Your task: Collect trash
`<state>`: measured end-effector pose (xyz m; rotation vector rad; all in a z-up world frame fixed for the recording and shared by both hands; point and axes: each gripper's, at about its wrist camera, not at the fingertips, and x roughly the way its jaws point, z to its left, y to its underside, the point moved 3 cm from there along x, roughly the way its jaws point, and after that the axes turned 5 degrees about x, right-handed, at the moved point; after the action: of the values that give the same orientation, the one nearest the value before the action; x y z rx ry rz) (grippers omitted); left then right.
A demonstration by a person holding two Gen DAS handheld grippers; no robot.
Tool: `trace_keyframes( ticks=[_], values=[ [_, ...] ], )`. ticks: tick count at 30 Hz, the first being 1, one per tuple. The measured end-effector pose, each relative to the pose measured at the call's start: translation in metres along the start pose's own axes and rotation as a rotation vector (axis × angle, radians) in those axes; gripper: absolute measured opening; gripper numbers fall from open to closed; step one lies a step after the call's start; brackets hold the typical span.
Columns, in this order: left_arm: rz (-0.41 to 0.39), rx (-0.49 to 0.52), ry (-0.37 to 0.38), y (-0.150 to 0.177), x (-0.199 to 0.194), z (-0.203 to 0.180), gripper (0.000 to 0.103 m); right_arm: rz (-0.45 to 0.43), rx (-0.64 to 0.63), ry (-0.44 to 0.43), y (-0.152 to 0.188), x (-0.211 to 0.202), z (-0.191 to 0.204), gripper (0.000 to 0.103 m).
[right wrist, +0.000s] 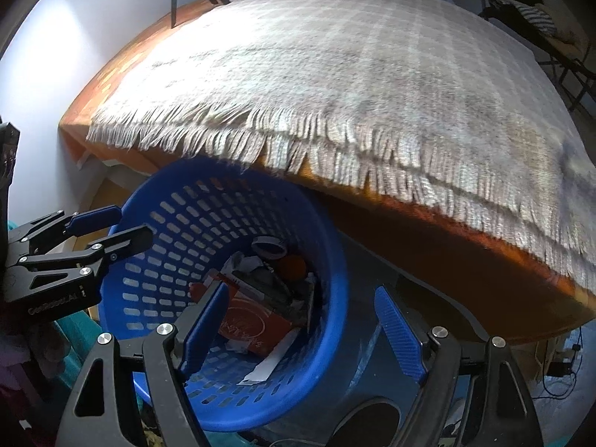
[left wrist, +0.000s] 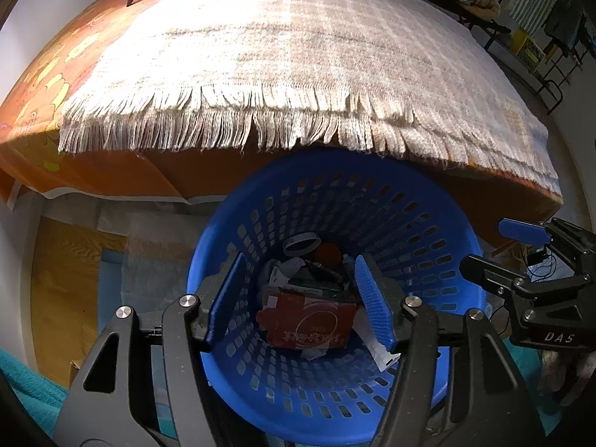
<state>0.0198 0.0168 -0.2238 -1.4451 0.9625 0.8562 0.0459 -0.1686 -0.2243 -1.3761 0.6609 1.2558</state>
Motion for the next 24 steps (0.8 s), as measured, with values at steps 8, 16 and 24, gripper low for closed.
trace_keyframes(
  ticks=[8,16,24],
  values=[
    [-0.021,0.01,0.0,-0.008,-0.019,-0.002,0.063,-0.026,0.02,0.002,-0.006,-0.018,-0.009,0.083],
    [-0.089,0.014,0.01,-0.019,-0.056,-0.009,0.063,-0.08,0.023,-0.015,-0.013,-0.046,-0.012,0.083],
    [-0.191,0.026,0.027,-0.038,-0.105,-0.019,0.065,-0.18,0.034,-0.03,-0.022,-0.085,-0.011,0.083]
  ],
)
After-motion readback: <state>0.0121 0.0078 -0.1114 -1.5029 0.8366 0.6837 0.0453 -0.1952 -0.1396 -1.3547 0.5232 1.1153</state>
